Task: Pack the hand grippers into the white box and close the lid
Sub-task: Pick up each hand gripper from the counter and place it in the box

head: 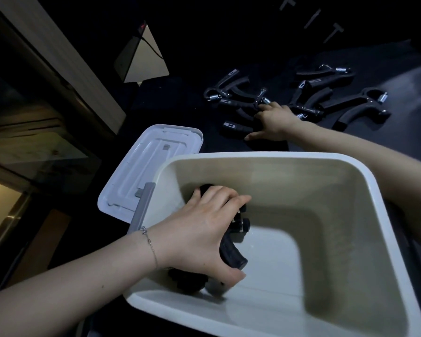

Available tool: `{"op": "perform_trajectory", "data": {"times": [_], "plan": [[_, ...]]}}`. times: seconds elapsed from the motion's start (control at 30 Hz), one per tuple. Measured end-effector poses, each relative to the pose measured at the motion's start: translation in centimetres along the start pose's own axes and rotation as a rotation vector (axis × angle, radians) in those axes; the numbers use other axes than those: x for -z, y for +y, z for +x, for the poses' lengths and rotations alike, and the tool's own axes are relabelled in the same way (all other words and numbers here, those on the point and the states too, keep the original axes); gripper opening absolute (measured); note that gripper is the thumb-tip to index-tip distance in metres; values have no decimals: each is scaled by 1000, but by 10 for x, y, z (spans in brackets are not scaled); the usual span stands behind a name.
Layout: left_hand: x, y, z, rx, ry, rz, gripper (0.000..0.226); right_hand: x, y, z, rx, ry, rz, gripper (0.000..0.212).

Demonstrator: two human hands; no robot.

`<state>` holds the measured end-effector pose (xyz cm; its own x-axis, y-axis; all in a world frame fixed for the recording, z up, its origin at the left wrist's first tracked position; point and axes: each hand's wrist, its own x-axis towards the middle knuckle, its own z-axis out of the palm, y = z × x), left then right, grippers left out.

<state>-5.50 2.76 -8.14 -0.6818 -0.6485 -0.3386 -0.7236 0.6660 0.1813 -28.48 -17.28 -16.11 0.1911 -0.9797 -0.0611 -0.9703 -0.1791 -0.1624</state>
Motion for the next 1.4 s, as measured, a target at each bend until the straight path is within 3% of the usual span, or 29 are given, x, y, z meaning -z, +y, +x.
{"op": "perform_trajectory", "data": {"times": [0.17,0.3,0.43,0.53,0.63,0.77,0.83,0.9,1.0,1.17,1.4], "plan": [[1,0,0,-7,-10,-8,112,8,5,-15,43,-66,227,72],[2,1,0,-13,-18,-58,113,36,7,-44,53,104,371,36],[5,0,-1,-20,-17,-75,117,76,5,-79,53,379,481,60],[11,4,-7,-34,12,-177,116,101,-3,-100,83,509,534,64],[29,10,-16,-41,151,-324,96,122,-20,-121,178,617,583,67],[69,17,-22,-14,520,-773,77,145,-51,-153,269,776,588,64],[89,21,-25,-59,607,-1050,90,154,-66,-169,300,821,577,62],[106,26,-30,-145,573,-1204,115,160,-79,-186,329,841,554,62],[121,35,-35,-250,496,-1195,133,165,-96,-205,375,849,486,67],[122,42,-40,-362,408,-1079,132,168,-109,-228,403,895,463,70],[125,49,-50,-391,360,-947,139,163,-114,-246,405,854,492,74]]}}
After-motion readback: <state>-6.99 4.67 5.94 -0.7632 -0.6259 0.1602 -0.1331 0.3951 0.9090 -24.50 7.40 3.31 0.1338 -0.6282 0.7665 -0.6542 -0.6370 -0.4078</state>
